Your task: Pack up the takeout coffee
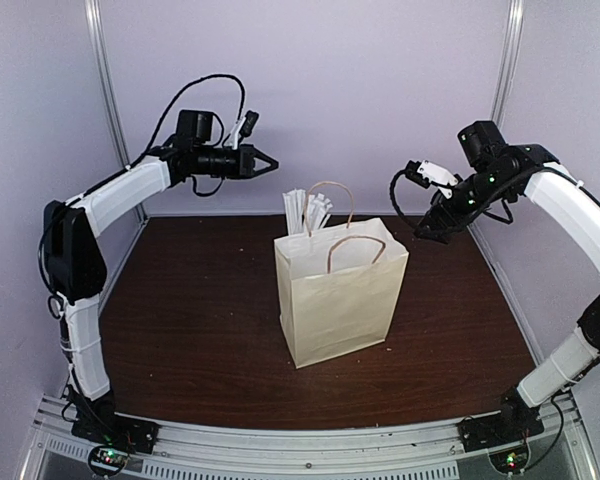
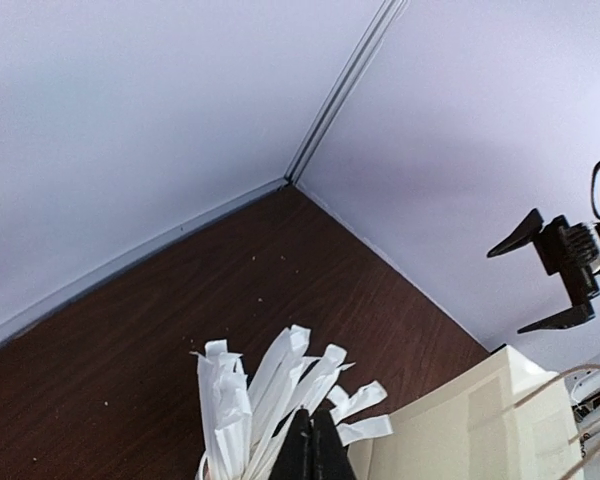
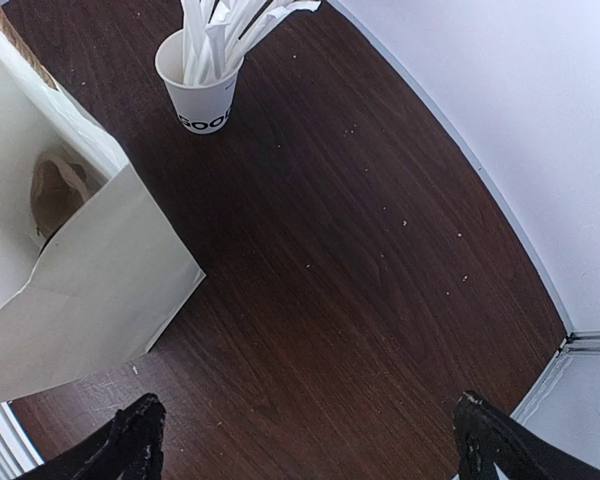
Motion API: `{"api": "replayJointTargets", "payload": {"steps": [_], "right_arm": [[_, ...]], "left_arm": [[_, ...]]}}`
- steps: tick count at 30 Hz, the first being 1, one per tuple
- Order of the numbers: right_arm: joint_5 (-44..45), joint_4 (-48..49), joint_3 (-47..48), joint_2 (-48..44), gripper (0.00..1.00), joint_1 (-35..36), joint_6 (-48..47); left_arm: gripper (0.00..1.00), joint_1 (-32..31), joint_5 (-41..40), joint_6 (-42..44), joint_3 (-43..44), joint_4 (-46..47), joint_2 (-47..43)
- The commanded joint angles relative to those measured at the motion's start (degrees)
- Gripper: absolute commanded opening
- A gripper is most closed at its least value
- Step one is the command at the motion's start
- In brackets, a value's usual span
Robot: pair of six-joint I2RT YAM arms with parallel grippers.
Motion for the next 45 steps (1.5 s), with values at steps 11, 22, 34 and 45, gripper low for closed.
{"api": "replayJointTargets", "payload": {"steps": [11, 22, 34, 45], "right_arm": [[-1.14, 0.7, -0.85, 0.01, 1.0, -0.44, 1.03], [-1.12, 0.38, -0.38, 1.21, 1.0, -0.4, 1.1], [-1.53, 0.38, -0.08, 2.15, 1.0, -0.44, 1.28], [-1.69, 0.55, -0.22, 2.21, 1.0, -0.44, 1.19]], "left_arm": [[0.41, -0.35, -4.78, 7.29, -1.02, -4.45, -1.26], [0.5, -5.78, -2.68, 12.01, -0.77, -4.74, 1.33], [0.46, -7.85, -5.82, 12.67, 1.57, -8.76, 4.21], [0.02, -7.85, -3.26, 11.81, 3.47, -9.12, 4.88]]}}
